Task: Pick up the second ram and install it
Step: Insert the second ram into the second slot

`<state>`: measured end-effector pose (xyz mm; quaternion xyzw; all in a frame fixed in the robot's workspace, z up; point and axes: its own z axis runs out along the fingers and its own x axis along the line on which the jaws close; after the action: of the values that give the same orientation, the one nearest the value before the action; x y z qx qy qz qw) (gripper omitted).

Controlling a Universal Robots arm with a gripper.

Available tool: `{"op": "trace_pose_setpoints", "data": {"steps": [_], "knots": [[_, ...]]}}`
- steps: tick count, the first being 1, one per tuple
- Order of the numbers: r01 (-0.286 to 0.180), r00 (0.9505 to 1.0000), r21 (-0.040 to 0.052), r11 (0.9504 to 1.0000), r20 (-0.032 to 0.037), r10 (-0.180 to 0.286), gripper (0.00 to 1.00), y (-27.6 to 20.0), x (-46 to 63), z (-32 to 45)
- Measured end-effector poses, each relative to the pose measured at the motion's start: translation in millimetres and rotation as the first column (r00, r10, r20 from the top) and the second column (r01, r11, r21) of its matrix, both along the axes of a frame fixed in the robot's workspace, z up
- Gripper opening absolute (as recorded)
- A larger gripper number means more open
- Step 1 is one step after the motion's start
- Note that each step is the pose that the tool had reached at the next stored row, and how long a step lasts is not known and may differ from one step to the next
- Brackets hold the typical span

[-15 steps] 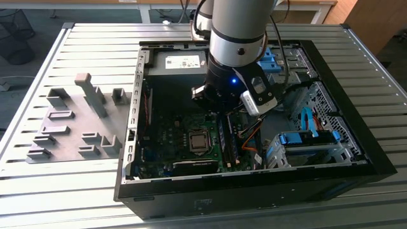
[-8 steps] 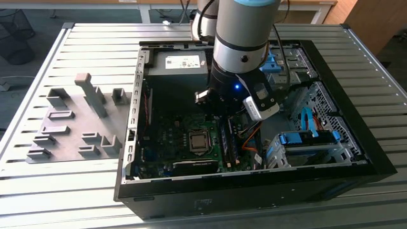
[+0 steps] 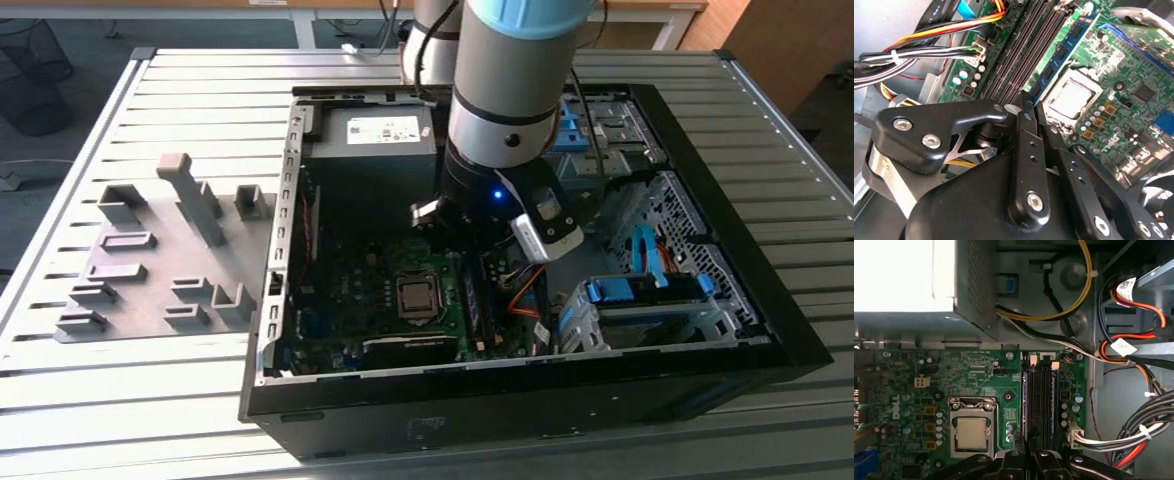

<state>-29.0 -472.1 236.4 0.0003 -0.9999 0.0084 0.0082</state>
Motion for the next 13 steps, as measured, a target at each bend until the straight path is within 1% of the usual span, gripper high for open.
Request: {"op": "trace_pose_setpoints", "data": {"steps": [4, 10, 13], "knots": [[0.0, 1.0, 0.0001, 1.0, 0.0, 0.0, 0.14, 0.0, 1.1, -6.3], [0.0, 1.0, -0.0001, 1.0, -0.0001, 0.0, 0.14, 0.0, 1.2, -6.6], [0.0, 1.0, 0.0001, 1.0, 0.0, 0.0, 0.14, 0.0, 1.2, -8.8]]}}
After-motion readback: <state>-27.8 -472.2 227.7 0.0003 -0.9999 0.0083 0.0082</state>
